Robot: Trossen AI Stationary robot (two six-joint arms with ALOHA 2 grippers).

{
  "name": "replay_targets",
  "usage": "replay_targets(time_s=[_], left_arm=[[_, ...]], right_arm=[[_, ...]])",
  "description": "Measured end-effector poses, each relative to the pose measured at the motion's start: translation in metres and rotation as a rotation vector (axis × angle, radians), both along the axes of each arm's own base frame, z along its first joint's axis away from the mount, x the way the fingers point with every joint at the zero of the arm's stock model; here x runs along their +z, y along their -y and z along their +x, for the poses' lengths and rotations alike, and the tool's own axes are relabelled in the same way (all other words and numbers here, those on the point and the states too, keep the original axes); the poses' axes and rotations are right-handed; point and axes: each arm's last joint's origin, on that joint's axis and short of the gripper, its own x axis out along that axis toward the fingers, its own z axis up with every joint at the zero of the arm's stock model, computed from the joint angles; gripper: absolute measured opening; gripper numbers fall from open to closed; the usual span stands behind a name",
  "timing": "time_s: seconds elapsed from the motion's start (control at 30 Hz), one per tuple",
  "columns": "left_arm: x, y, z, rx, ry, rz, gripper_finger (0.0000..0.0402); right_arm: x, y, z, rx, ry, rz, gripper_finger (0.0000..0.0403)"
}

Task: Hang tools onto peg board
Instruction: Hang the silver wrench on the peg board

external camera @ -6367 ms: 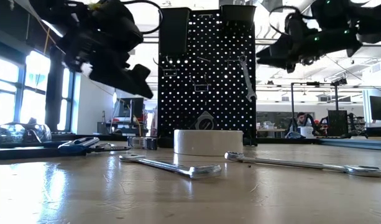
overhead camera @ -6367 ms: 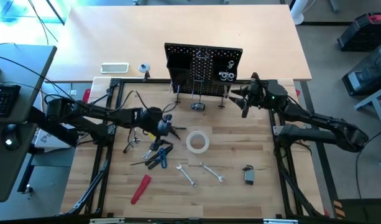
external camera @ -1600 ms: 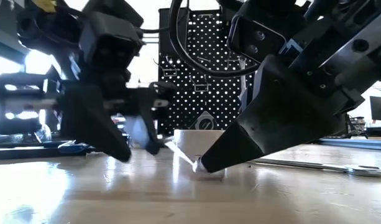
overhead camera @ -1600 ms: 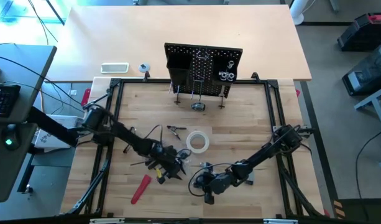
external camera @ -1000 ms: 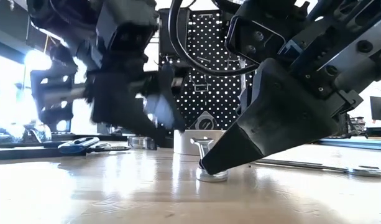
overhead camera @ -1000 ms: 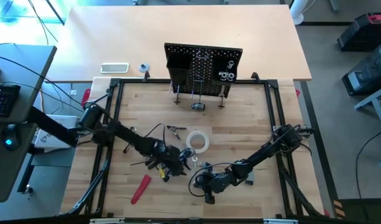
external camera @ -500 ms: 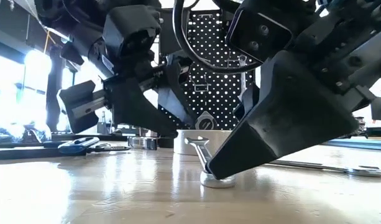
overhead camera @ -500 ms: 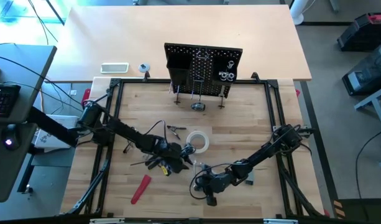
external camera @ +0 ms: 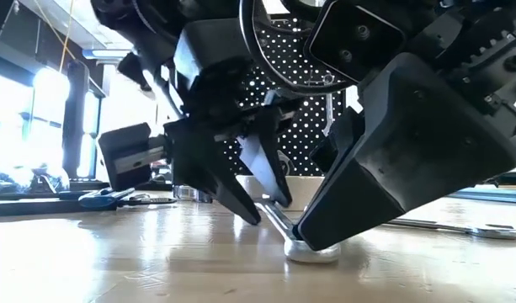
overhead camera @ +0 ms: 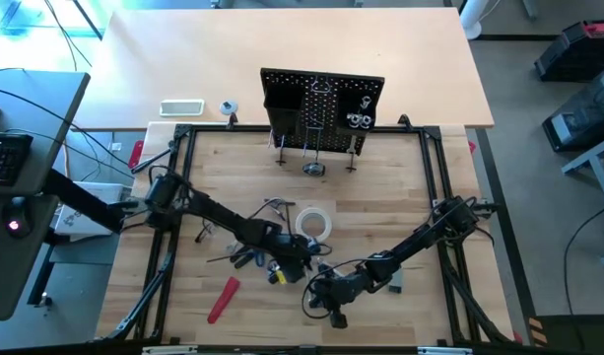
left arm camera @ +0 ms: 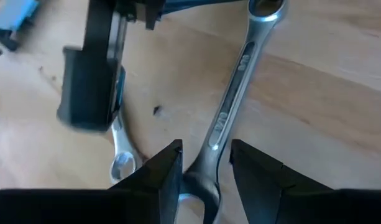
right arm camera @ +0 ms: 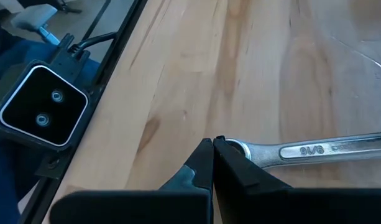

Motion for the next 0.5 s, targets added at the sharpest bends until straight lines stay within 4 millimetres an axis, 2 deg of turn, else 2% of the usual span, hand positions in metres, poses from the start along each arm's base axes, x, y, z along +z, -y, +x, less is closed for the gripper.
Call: replay_targets(time_s=[0.23,0.5], left_arm=[[0.0021,0.002,0.0071,-0.02,-0.099,0.03,0.0115],[0.0015,0.0056,0.0012,-0.056,-0.137,0.063,0.0015]], right_arm=[[-0.0002,-0.0004,-0.0005,0.005,-0.005,0.0,0.0],[-0.0002,-0.0003,-0.0013,0.009,-0.008,-0.004,0.0]])
